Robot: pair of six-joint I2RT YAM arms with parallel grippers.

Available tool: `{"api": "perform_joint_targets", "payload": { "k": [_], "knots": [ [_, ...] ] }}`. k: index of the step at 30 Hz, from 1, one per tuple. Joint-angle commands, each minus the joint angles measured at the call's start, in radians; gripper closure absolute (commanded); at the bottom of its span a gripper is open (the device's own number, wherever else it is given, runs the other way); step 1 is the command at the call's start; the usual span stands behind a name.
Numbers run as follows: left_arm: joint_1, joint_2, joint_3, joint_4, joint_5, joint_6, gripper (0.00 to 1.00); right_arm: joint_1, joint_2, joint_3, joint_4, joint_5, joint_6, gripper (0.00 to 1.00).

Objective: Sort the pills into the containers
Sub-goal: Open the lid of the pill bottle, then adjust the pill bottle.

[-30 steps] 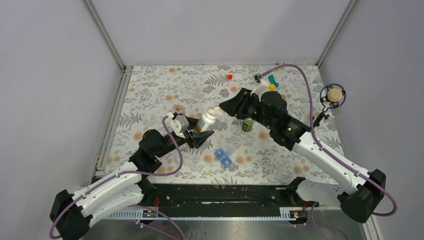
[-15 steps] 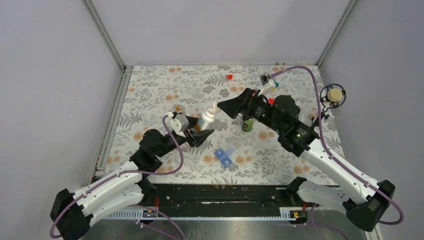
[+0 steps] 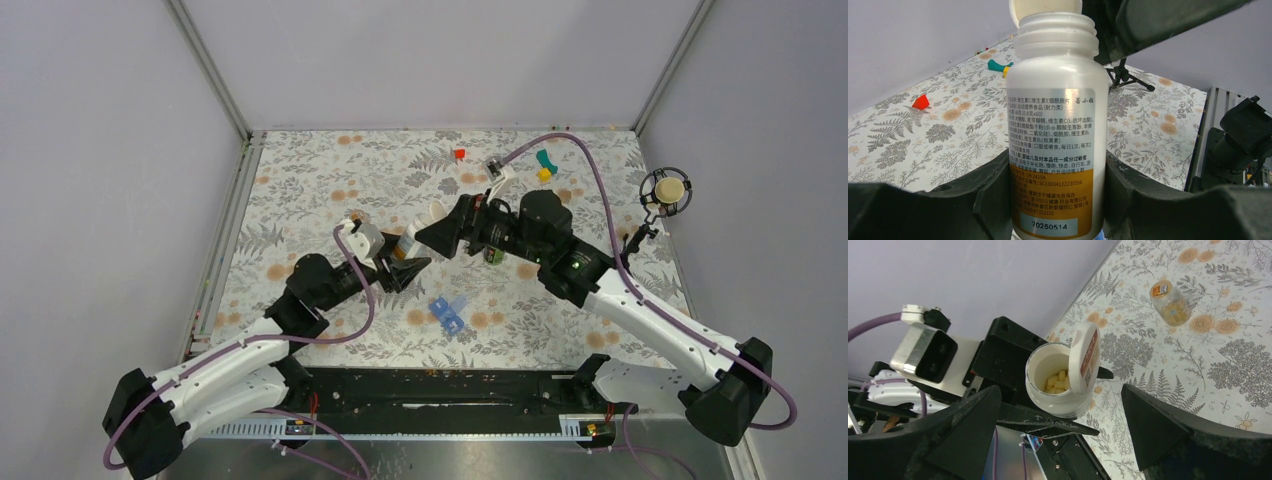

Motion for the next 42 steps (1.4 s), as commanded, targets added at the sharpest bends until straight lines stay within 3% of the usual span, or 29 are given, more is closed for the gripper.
{"api": "perform_joint_targets", "payload": {
  "k": [1,6,12,17,21,25,27,29,32,42],
  "knots": [
    [-0.002,0.003,0.053,0.065,-0.013,-0.017,1.0,0.03,0.031,0.051,-0.015,0.043,-0.057,0.02],
    [-0.002,0.012,0.057,0.066,0.002,-0.021,1.0,0.043,0.062,0.057,0.009,0.083,-0.058,0.05],
    [-0.003,0.029,0.064,0.066,0.006,-0.033,1.0,0.047,0.105,0.077,0.066,0.047,-0.023,0.16],
    [-0.003,0.031,0.066,0.059,-0.004,-0.043,1.0,0.048,0.121,0.085,0.072,0.027,-0.006,0.41],
    [-0.003,0.024,0.069,0.04,-0.001,-0.055,0.81,0.048,0.117,0.083,0.071,0.017,-0.004,0.57],
    [-0.002,0.016,0.075,0.013,0.01,-0.067,0.38,0.048,0.103,0.075,0.074,0.016,-0.024,0.62],
    [-0.001,0.002,0.078,-0.009,0.021,-0.072,0.2,0.046,0.09,0.071,0.066,0.013,-0.053,0.62],
    [-0.002,-0.009,0.086,-0.037,0.046,-0.075,0.09,0.046,0.072,0.066,0.065,-0.006,-0.109,0.63],
    [0.002,-0.015,0.123,-0.115,0.113,-0.076,0.02,0.046,0.05,0.068,0.054,-0.077,-0.19,0.63],
    [0.016,0.05,0.296,-0.357,0.342,-0.121,0.03,0.042,-0.009,0.078,-0.044,-0.357,-0.445,0.61]
  ]
}}
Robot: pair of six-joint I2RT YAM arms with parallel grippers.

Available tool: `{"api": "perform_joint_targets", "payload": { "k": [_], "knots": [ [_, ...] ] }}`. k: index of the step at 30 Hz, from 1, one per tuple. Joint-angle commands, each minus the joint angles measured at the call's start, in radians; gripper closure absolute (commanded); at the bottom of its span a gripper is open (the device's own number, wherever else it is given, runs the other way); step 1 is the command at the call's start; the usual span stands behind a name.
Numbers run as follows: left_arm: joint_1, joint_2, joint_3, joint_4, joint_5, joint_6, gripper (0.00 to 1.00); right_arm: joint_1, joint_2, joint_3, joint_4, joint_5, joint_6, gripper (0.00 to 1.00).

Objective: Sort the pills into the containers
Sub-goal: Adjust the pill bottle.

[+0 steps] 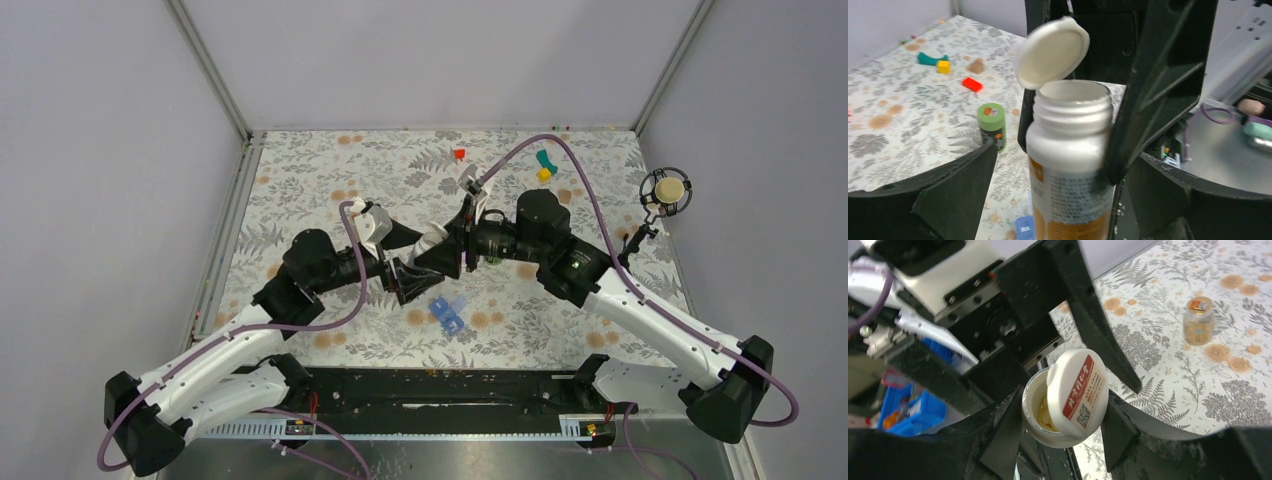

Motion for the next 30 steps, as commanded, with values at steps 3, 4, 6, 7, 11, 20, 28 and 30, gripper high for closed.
{"api": "perform_joint_targets", "payload": {
  "k": [3,4,6,7,11,20,28,30],
  "knots": [
    [0.02,0.059,0.088,-0.073,0.325,-0.05,0.11,-0.003,-0.045,0.041,-0.027,-0.178,-0.159,0.61],
    [0.02,0.068,0.089,-0.072,0.361,-0.052,0.13,-0.005,-0.047,0.042,-0.027,-0.188,-0.161,0.61],
    [0.023,0.074,0.084,-0.077,0.384,-0.055,0.16,-0.004,-0.048,0.045,-0.025,-0.207,-0.161,0.61],
    [0.023,0.073,0.074,-0.066,0.392,-0.062,0.16,-0.004,-0.051,0.044,-0.024,-0.211,-0.162,0.61],
    [0.026,0.063,0.056,-0.04,0.414,-0.082,0.17,-0.009,-0.061,0.04,-0.025,-0.214,-0.17,0.61],
    [0.039,0.059,0.056,-0.045,0.488,-0.111,0.23,-0.018,-0.071,0.036,-0.026,-0.286,-0.195,0.62],
    [0.055,0.073,0.052,-0.013,0.516,-0.141,0.41,-0.036,-0.078,0.036,-0.034,-0.382,-0.218,0.63],
    [0.056,0.077,0.05,0.0,0.522,-0.148,0.44,-0.037,-0.076,0.038,-0.038,-0.41,-0.226,0.63]
  ]
}}
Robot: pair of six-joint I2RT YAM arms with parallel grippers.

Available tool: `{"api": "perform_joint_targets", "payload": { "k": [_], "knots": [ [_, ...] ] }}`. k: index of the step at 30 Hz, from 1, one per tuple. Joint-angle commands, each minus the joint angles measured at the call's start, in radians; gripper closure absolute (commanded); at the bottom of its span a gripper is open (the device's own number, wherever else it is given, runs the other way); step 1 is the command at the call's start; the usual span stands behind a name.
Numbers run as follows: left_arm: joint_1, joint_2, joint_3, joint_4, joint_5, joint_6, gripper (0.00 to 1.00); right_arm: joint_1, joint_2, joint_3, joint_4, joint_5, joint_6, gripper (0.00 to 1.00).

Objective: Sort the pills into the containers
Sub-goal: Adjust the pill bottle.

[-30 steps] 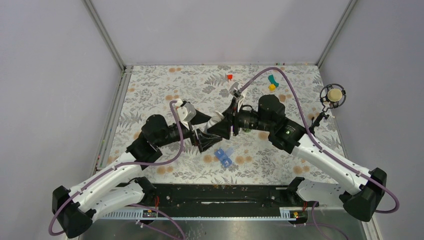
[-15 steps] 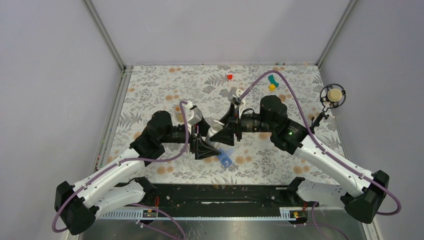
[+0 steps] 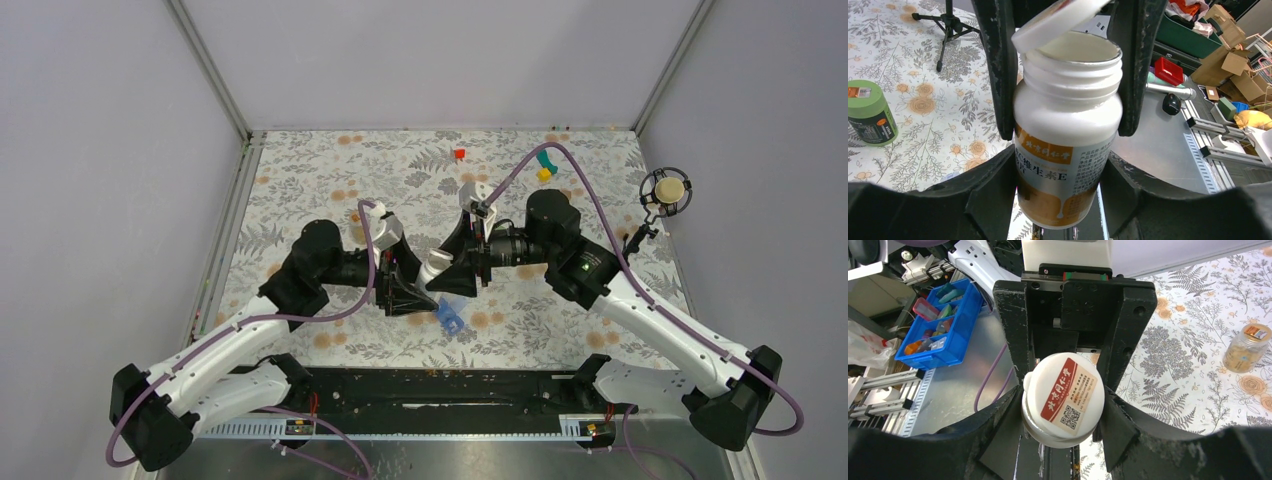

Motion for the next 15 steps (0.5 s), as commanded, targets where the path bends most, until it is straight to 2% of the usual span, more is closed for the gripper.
{"api": "perform_joint_targets", "payload": {
  "k": [1,2,4,6,9,10,12,15],
  "knots": [
    [0.008,0.005,0.002,0.083,0.051,-0.025,0.45,-0.013,-0.026,0.04,0.012,-0.099,-0.034,0.63],
    [0.008,0.009,0.002,0.091,0.054,-0.027,0.47,-0.013,-0.025,0.04,0.012,-0.102,-0.034,0.63],
    [0.008,0.02,0.006,0.093,0.063,-0.029,0.57,-0.013,-0.02,0.042,0.012,-0.108,-0.034,0.64],
    [0.009,0.03,0.01,0.095,0.068,-0.027,0.72,-0.012,-0.017,0.045,0.014,-0.111,-0.033,0.64],
    [0.008,0.044,0.016,0.096,0.073,-0.025,1.0,-0.012,-0.013,0.049,0.017,-0.102,-0.028,0.64],
    [0.009,0.046,0.015,0.094,0.072,-0.02,1.0,-0.013,-0.012,0.052,0.017,-0.087,-0.019,0.61],
    [0.008,0.044,0.011,0.087,0.062,-0.002,1.0,-0.013,-0.013,0.053,0.017,-0.043,-0.004,0.51],
    [0.008,0.03,-0.001,0.087,0.03,0.02,1.0,-0.012,-0.025,0.039,0.025,0.073,0.022,0.23]
  ]
}}
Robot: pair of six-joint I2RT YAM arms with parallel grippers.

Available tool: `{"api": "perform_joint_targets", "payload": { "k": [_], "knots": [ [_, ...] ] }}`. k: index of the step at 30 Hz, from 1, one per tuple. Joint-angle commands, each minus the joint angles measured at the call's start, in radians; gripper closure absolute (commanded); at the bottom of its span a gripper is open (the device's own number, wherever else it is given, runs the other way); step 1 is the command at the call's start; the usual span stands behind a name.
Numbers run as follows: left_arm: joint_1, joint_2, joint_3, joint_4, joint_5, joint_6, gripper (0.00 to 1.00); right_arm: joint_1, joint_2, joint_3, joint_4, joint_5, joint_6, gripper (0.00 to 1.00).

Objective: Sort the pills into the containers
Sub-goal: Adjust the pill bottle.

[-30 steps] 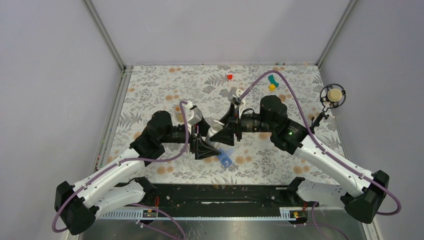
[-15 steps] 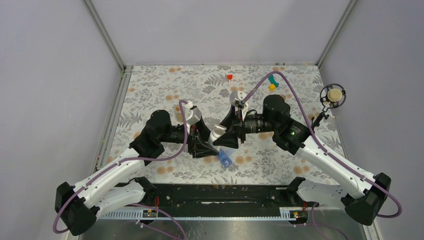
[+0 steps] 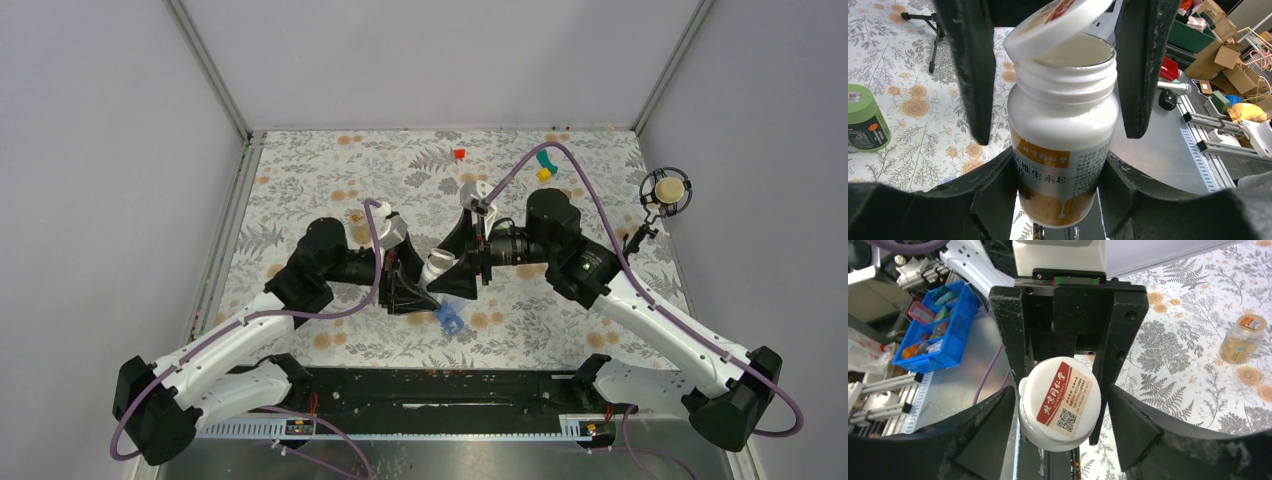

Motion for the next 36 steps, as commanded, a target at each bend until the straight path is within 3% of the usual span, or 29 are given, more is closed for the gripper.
{"api": "perform_joint_targets", "payload": {
  "k": [1,3,20,36],
  "knots": [
    [0.006,-0.016,-0.005,0.044,-0.027,0.034,1.0,-0.001,-0.031,0.029,0.058,0.126,0.023,0.18],
    [0.007,-0.03,-0.013,0.045,-0.037,0.054,1.0,-0.005,-0.044,0.009,0.073,0.189,0.039,0.14],
    [0.006,-0.081,-0.044,0.058,-0.048,0.107,1.0,-0.066,-0.124,-0.021,0.079,0.475,0.233,0.21],
    [0.006,-0.106,-0.072,0.107,-0.144,0.118,1.0,-0.066,-0.022,0.013,-0.026,0.391,0.237,0.36]
  ]
}}
